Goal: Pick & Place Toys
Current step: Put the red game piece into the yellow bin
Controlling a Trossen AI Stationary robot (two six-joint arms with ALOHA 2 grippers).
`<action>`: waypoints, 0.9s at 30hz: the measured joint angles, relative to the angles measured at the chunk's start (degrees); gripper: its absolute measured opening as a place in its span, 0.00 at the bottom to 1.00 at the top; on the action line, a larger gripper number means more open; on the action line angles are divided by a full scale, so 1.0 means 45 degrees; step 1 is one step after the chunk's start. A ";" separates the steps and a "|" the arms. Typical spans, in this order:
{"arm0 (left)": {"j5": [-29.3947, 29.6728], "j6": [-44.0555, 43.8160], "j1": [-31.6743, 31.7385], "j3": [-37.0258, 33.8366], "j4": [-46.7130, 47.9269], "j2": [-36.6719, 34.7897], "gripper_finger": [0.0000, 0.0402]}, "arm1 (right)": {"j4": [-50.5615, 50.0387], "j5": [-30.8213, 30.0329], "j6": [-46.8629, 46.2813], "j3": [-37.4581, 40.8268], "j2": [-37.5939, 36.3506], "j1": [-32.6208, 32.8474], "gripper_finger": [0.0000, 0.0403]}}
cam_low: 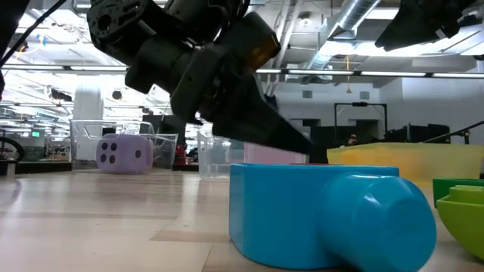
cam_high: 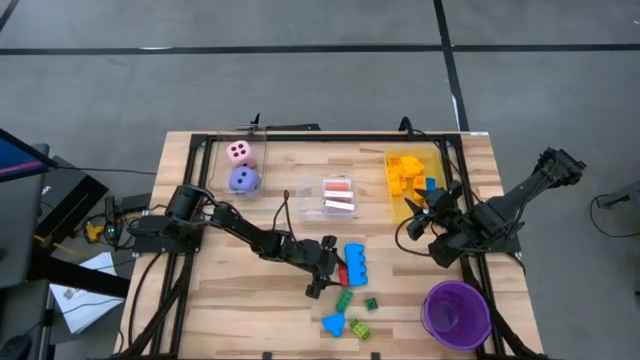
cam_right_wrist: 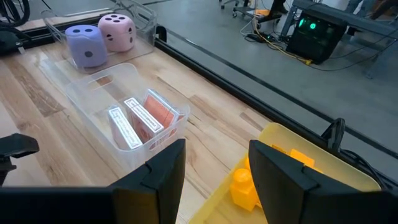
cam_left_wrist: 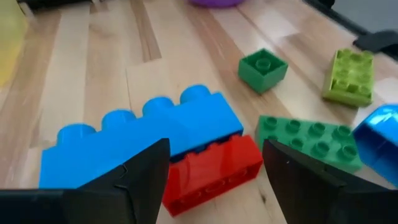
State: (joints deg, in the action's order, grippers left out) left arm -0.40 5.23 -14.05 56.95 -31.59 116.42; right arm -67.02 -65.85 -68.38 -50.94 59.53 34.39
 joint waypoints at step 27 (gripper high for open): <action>-0.1213 -0.1125 -0.0554 0.0024 0.0654 0.0223 0.62 | 0.0052 0.0616 0.0302 0.0000 0.0005 0.0010 0.42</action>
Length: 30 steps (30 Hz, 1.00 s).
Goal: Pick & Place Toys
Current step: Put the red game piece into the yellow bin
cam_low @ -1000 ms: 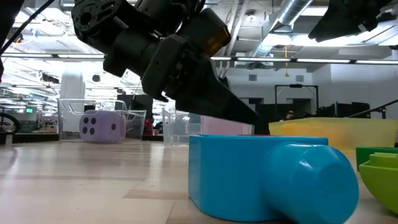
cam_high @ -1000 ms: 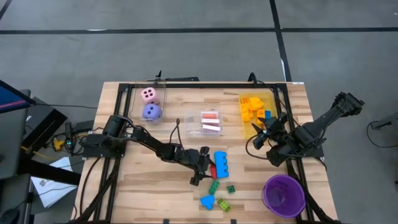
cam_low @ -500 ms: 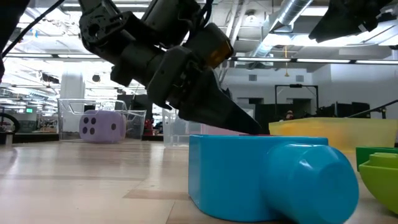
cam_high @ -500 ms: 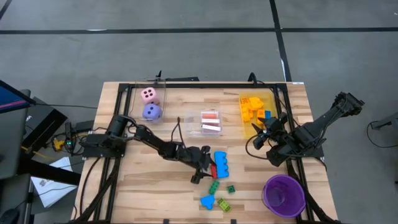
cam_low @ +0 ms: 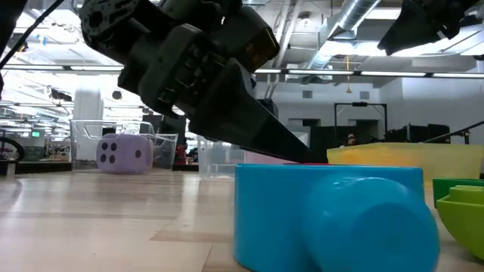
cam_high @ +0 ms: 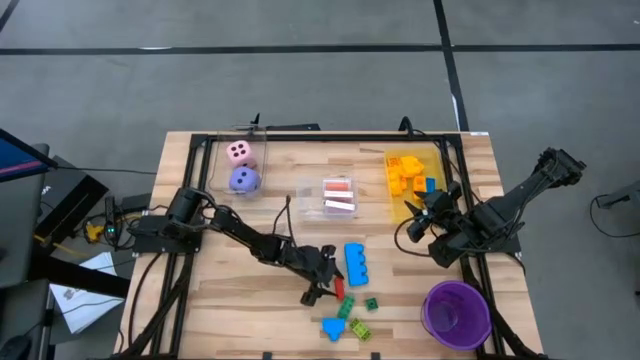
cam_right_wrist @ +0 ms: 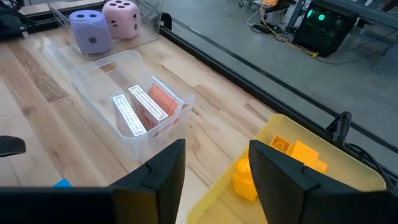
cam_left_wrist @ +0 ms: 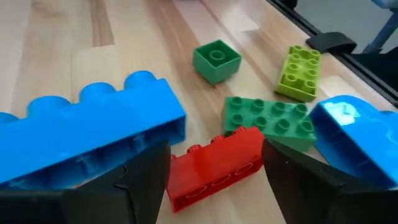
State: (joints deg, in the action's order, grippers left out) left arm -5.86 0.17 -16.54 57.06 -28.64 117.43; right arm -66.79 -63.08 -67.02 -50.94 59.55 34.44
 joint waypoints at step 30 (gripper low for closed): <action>0.0003 0.2573 0.0361 -0.0044 0.0398 -0.0374 0.62 | 0.0016 0.0020 0.0028 0.0000 0.0000 0.0000 0.42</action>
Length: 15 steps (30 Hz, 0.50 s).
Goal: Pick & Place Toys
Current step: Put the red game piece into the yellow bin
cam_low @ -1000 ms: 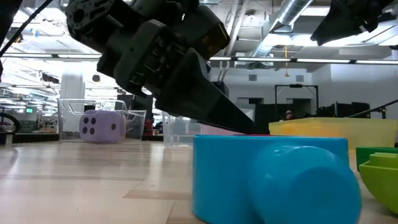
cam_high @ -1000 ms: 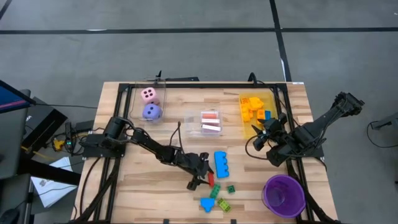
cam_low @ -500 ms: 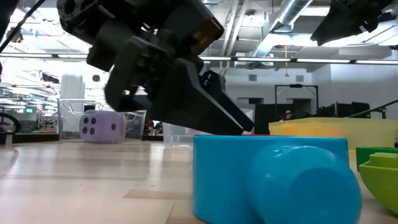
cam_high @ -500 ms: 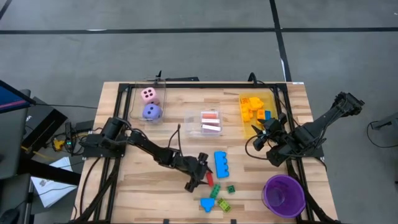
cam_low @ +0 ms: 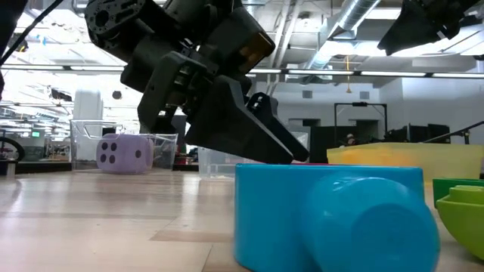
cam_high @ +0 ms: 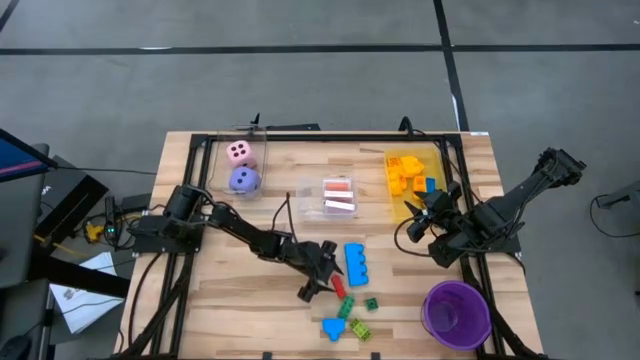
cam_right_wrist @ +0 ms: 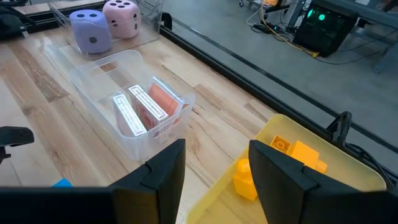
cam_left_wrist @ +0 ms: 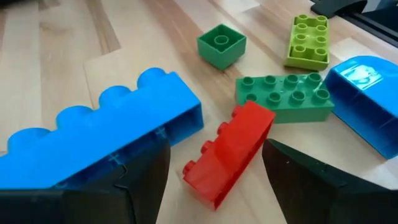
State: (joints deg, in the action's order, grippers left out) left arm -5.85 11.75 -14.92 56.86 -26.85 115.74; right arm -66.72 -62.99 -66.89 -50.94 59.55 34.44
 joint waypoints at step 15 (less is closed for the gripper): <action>-0.0044 -0.0252 0.0001 0.0005 0.0255 0.0257 0.62 | 0.0000 0.0022 -0.0005 0.0000 -0.0005 0.0000 0.42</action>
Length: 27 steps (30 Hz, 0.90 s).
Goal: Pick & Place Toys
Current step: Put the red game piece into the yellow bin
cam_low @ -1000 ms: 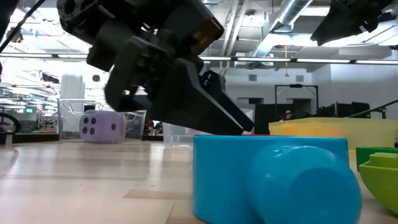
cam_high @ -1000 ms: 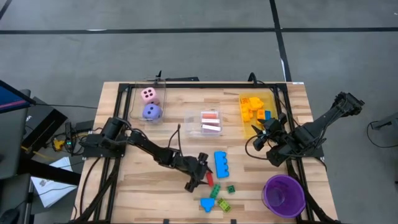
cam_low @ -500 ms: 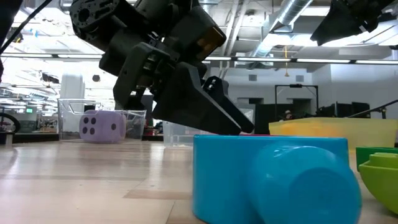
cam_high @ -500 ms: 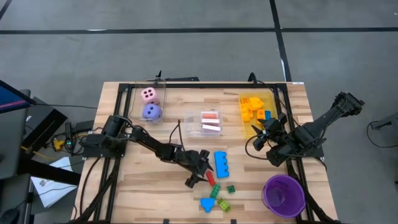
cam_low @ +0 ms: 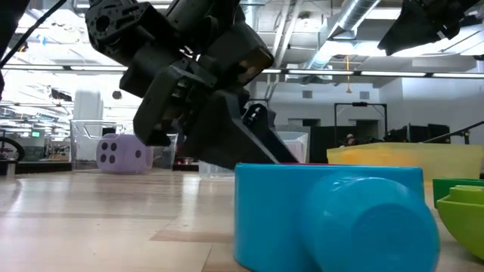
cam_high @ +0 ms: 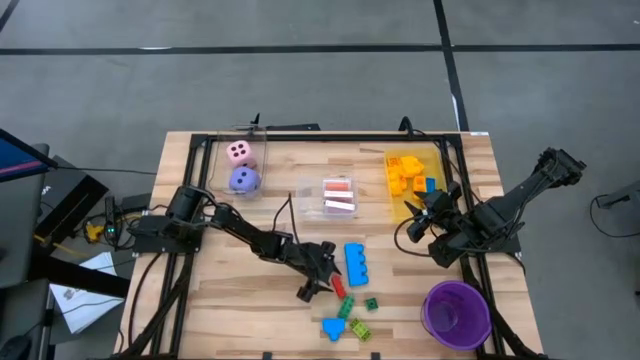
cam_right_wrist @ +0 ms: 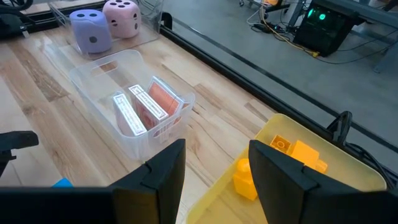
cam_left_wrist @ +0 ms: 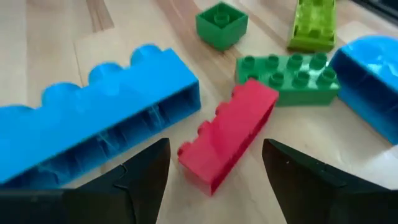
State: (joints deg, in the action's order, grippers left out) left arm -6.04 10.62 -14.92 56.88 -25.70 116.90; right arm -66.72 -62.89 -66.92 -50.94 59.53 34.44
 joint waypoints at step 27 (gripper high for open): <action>-0.0291 -0.0885 -0.0226 0.0000 0.0191 0.0032 0.59 | 0.0126 0.0350 0.0209 0.0000 0.0000 -0.0003 0.42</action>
State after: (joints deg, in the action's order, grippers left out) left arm -7.35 6.63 -15.93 56.88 -24.85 117.05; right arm -66.15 -61.32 -65.98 -50.94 59.53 34.42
